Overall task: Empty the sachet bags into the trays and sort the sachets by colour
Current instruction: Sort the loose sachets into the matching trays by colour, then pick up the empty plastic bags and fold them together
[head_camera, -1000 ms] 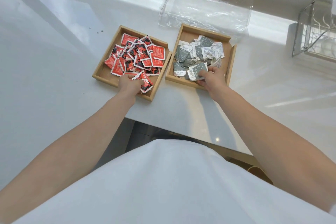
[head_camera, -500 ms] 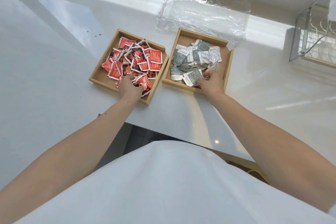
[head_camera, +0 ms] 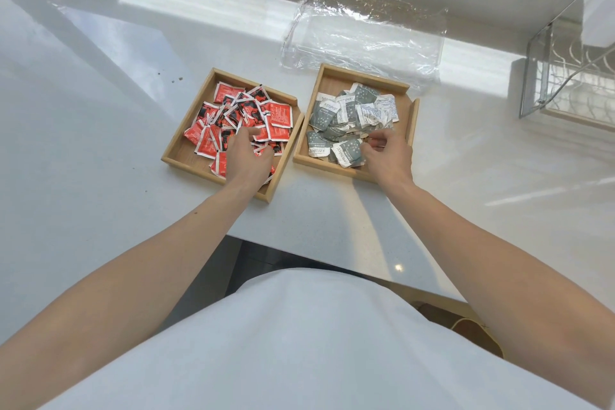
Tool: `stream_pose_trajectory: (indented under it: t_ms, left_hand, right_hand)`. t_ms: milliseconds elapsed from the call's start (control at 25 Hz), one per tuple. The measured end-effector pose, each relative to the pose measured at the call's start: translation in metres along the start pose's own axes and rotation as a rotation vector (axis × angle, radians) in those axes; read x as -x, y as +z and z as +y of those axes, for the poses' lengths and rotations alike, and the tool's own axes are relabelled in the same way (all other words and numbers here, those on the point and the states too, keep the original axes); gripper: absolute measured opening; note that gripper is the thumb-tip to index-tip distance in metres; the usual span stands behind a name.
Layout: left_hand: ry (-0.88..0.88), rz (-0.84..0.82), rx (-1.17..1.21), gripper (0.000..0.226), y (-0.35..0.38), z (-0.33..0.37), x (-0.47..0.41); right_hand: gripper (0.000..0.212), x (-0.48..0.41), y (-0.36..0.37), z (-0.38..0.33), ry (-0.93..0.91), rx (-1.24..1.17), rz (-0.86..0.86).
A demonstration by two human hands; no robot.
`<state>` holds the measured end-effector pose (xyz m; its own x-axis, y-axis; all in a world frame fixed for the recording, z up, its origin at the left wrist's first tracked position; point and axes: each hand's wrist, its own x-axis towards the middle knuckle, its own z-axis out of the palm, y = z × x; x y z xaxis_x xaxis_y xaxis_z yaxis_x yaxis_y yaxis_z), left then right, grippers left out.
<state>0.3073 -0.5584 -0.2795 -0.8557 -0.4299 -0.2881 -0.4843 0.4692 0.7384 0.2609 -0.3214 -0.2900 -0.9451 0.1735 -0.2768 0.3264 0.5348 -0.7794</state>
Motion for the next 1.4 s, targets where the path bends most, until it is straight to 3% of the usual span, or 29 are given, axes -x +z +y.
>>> stream_pose_trajectory:
  t_ms: [240, 800, 1160, 1400]
  left_hand:
    - [0.196, -0.068, 0.026, 0.028, 0.026, 0.056, -0.02]
    - [0.562, -0.317, -0.347, 0.053, 0.129, 0.185, -0.157]
    - [0.641, -0.407, -0.67, 0.069, 0.198, 0.232, -0.267]
    - [0.658, -0.503, -0.911, 0.085, 0.225, 0.247, -0.316]
  right_hand:
    - [0.037, -0.032, -0.029, -0.009, -0.032, -0.088, 0.014]
    - [0.068, -0.181, -0.087, -0.011, 0.075, 0.038, 0.072]
    - [0.074, -0.249, -0.082, 0.008, 0.25, 0.082, 0.054]
    - [0.074, -0.275, -0.072, 0.014, 0.33, -0.08, 0.108]
